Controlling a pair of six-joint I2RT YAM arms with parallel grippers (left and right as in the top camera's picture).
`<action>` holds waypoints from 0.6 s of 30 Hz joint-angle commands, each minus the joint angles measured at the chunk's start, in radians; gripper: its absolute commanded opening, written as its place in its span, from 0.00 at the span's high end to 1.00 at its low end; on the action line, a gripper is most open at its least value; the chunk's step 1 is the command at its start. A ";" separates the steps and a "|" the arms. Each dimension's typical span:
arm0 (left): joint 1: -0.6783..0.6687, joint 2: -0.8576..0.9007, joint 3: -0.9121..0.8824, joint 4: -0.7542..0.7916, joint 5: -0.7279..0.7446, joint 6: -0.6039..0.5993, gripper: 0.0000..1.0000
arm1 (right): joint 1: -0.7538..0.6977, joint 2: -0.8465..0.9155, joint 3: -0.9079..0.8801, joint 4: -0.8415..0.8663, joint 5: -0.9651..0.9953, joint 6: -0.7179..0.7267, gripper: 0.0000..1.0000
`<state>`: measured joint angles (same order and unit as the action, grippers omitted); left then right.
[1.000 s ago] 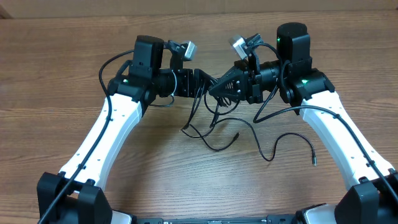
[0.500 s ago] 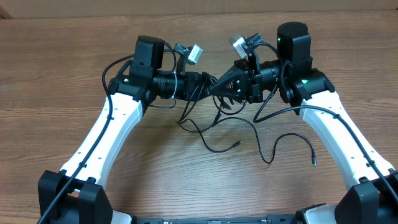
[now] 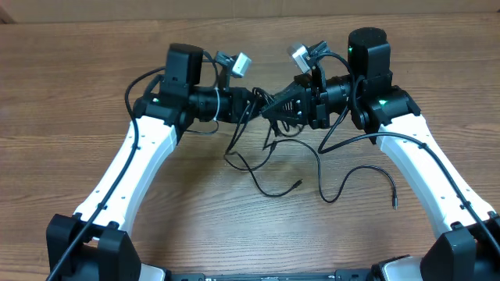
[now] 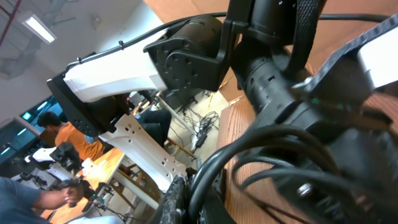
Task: Untangle cables
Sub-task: 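Pull the held cable strands apart, left gripper outward left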
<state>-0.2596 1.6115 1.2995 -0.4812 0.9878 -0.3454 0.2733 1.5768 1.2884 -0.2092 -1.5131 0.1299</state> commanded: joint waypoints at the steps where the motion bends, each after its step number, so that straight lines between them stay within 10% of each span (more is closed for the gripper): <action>1: 0.095 0.005 0.019 0.003 -0.224 0.000 0.96 | -0.029 -0.004 0.001 -0.011 0.014 0.002 0.96; 11: 0.317 -0.030 0.040 0.003 -0.136 -0.030 0.96 | -0.132 -0.004 0.001 -0.296 0.593 0.027 0.96; 18: 0.379 -0.055 0.040 -0.018 -0.197 -0.025 0.96 | -0.134 -0.004 0.001 -0.558 1.486 0.148 0.96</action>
<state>0.0883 1.6051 1.3087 -0.4896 0.8211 -0.3676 0.1459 1.5776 1.2881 -0.7132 -0.6125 0.1688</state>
